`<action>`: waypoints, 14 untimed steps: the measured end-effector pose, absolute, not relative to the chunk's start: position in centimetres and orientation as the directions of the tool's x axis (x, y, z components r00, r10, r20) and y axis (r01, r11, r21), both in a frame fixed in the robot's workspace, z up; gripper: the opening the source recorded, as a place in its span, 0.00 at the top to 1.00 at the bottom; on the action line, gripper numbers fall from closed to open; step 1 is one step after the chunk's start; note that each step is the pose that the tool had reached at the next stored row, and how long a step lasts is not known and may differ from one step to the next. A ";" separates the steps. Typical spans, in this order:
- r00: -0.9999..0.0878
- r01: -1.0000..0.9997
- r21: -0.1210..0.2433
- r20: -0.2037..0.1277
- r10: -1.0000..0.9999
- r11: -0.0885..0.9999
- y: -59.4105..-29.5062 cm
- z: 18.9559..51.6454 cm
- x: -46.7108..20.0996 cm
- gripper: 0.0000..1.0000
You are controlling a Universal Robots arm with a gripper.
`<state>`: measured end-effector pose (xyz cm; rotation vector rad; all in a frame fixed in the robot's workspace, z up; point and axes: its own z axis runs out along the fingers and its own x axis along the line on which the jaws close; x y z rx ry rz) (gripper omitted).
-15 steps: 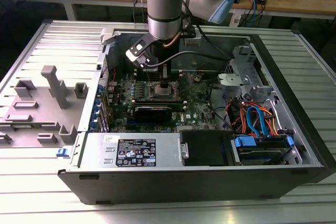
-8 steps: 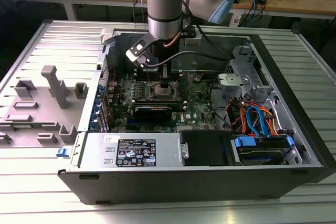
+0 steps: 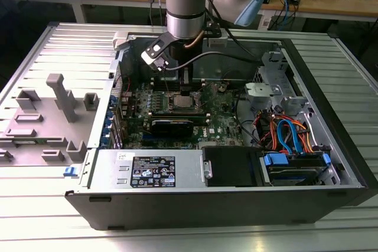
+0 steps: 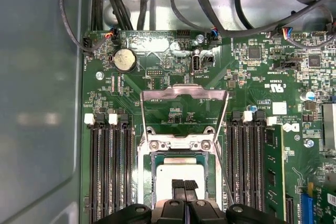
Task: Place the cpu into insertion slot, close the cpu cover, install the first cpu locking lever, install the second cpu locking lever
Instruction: 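Close the cpu cover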
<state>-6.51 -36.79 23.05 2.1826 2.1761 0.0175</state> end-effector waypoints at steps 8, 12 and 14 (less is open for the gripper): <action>0.003 1.000 0.022 -0.034 0.999 -0.002 -36.8 23.8 -5.8 0.89; 0.003 1.000 0.022 -0.034 0.999 -0.002 -36.8 24.6 -5.8 0.89; 0.003 1.000 0.022 -0.034 0.999 -0.002 -36.8 24.6 -5.8 0.89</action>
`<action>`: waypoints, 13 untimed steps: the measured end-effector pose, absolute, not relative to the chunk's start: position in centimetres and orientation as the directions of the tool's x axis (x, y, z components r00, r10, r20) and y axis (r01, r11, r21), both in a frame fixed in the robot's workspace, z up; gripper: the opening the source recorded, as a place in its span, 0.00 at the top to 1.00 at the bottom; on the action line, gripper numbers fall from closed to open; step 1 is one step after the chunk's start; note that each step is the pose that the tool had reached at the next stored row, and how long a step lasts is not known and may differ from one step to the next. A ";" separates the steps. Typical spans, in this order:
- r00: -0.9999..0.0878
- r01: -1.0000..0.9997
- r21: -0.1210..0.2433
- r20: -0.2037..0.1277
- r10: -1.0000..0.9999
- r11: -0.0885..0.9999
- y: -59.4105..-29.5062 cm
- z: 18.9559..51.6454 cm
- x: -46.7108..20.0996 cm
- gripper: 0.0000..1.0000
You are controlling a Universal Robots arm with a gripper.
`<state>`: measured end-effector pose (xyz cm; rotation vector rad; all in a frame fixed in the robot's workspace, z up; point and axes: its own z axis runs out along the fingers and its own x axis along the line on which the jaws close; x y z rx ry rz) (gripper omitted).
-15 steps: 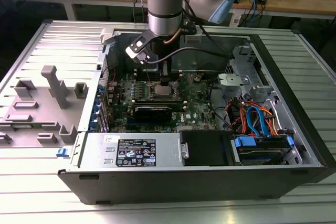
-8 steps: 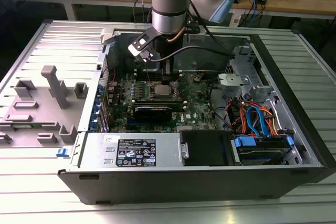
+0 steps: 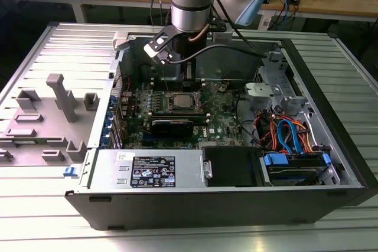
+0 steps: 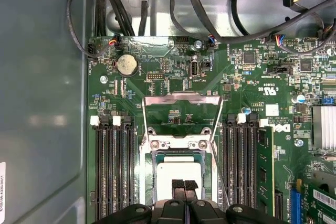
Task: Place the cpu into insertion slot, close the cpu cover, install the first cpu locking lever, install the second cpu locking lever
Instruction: 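Close the cpu cover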
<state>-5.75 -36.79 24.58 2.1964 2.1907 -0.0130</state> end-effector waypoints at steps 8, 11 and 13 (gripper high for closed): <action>0.003 1.000 0.022 -0.034 0.999 -0.002 -36.8 24.6 -5.1 0.89; 0.003 1.000 0.022 -0.034 0.999 -0.002 -36.8 24.8 -5.1 0.89; 0.003 1.000 0.022 -0.034 0.999 -0.002 -36.8 25.0 -5.0 0.89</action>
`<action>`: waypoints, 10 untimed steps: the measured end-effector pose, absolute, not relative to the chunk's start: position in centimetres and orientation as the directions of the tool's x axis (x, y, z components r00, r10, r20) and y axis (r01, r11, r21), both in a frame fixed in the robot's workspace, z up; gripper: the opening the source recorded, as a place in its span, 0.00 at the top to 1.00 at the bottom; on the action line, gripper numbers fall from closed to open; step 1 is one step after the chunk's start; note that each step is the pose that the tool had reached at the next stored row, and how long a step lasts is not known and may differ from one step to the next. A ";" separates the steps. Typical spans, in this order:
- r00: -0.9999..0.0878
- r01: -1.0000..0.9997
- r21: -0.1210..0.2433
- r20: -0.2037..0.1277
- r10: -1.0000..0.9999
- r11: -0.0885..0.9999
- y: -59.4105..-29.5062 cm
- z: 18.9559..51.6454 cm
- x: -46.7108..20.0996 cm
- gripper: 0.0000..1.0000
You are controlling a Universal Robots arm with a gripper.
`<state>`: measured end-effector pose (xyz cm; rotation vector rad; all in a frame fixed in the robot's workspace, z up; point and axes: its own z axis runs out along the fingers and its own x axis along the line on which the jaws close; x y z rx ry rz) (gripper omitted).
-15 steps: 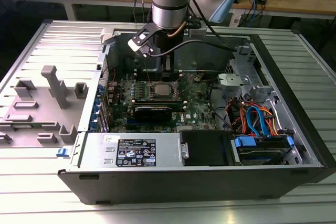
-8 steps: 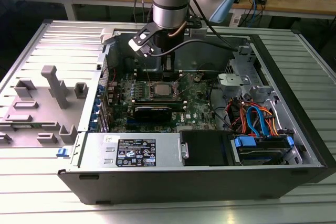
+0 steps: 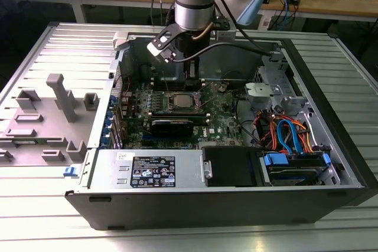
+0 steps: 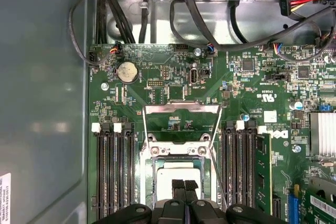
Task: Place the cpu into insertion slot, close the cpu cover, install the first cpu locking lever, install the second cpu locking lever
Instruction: 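Close the cpu cover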
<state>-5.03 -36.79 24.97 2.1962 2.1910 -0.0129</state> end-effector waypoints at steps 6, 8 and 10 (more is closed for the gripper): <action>0.003 1.000 0.022 -0.034 0.999 -0.002 -36.8 25.0 -3.8 0.89; 0.003 1.000 0.022 -0.034 0.999 -0.002 -36.8 25.0 -3.6 0.89; -0.002 1.000 0.022 -0.035 0.999 0.002 -36.8 25.0 -3.6 0.89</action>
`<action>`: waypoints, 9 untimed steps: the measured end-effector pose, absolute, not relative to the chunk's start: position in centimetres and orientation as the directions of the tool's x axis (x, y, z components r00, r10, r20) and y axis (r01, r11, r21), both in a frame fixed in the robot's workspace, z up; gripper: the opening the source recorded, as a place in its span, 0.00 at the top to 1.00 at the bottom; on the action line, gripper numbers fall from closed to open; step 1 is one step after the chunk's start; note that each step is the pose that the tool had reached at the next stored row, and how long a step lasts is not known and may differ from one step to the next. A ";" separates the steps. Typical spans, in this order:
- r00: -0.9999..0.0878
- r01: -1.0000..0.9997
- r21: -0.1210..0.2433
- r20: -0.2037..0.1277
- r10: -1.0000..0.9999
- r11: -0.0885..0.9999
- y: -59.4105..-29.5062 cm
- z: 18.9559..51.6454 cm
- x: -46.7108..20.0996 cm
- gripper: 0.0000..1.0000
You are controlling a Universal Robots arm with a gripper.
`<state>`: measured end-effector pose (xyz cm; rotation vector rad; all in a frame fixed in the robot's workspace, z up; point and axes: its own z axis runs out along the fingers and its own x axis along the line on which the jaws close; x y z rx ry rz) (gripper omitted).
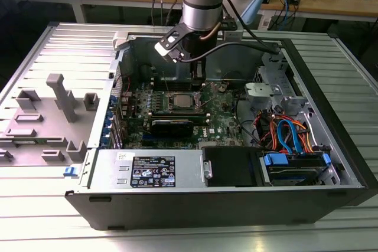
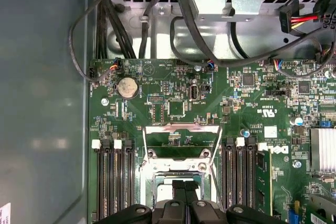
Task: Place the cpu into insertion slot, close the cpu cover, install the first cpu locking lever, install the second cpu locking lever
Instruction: 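Close the cpu cover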
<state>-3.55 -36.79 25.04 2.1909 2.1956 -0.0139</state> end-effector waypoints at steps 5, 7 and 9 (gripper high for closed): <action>-0.007 1.000 0.022 -0.034 0.999 0.007 -36.8 26.1 -3.5 0.89; -0.007 1.000 0.022 -0.034 0.999 0.008 -36.8 26.4 -3.5 0.89; -0.007 1.000 0.022 -0.034 0.999 0.008 -36.8 26.4 -3.3 0.89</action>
